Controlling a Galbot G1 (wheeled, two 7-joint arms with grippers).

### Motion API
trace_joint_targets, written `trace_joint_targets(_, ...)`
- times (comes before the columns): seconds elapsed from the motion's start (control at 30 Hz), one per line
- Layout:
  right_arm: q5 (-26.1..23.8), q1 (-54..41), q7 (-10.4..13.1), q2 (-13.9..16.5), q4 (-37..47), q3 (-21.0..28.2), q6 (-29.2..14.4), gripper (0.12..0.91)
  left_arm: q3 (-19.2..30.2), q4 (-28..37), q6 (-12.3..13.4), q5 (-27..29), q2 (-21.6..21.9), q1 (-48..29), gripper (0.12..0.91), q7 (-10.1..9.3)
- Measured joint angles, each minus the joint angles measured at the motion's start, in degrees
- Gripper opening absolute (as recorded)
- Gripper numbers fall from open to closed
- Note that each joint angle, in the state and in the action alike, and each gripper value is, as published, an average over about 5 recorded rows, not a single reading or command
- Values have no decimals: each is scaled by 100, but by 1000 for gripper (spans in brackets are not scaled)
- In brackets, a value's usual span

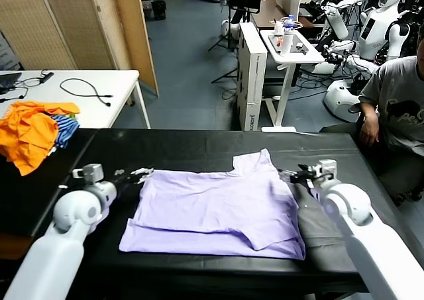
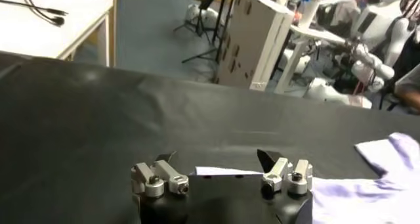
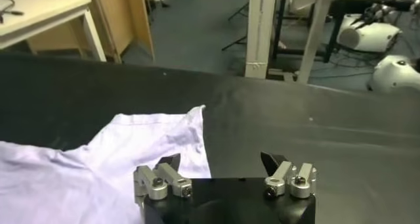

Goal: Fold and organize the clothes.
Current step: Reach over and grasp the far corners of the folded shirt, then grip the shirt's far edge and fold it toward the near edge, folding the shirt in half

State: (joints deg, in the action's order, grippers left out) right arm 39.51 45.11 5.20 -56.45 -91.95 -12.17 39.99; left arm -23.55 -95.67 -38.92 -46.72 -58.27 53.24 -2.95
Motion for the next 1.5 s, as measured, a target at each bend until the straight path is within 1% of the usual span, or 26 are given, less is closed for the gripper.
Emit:
trace_joint_targets(0.23,-28,-259,-68,-138,322,206,-17,907,246,386,40,17,41,-252,907,30)
trace_joint_targets(0.5,-27,-569,-120,-261,628,448,-14,906,347,480,-7,8,62,-230,907,82)
trace_joint_targets(0.6,-55,-664,-138,-322,745,527,-11,874,354,478,-18,9,69,-206,903,109)
trace_joint_targets(0.63,-65,-689,-145,-342,786,549,-11,842,356,481,-19,9,73,-204,895,119)
trace_joint_targets(0.7,-83,-728,-160,-376,856,584,-10,749,359,490,-17,10,80,-205,859,141)
trace_joint_targets(0.73,-93,-740,-168,-388,886,597,-10,697,361,496,-14,9,82,-207,827,151)
trace_joint_targets(0.77,-104,-749,-176,-398,911,608,-11,626,363,500,-10,7,82,-208,778,160)
trace_joint_targets(0.8,-116,-754,-185,-405,931,616,-12,573,366,504,-7,4,83,-210,734,169)
trace_joint_targets(0.93,-158,-742,-225,-423,970,624,-17,349,377,501,6,-8,83,-203,497,200)
trace_joint_targets(0.97,-165,-733,-237,-425,969,621,-18,292,379,497,9,-9,84,-196,422,204)
trace_joint_targets(1.03,-176,-712,-261,-427,953,611,-23,193,382,486,19,-8,85,-181,319,208)
trace_joint_targets(1.07,-179,-699,-270,-427,937,600,-27,163,382,478,27,-8,86,-171,268,209)
trace_joint_targets(1.1,-180,-686,-275,-427,919,587,-32,151,383,468,35,-7,88,-161,236,209)
trace_joint_targets(1.17,-180,-655,-279,-422,875,552,-45,141,382,436,54,-6,92,-136,203,209)
trace_joint_targets(1.33,-156,-539,-264,-350,695,431,-86,139,359,311,99,-6,124,-56,184,193)
trace_joint_targets(1.5,-82,-366,-247,-227,390,279,-103,139,277,149,144,-85,177,44,158,131)
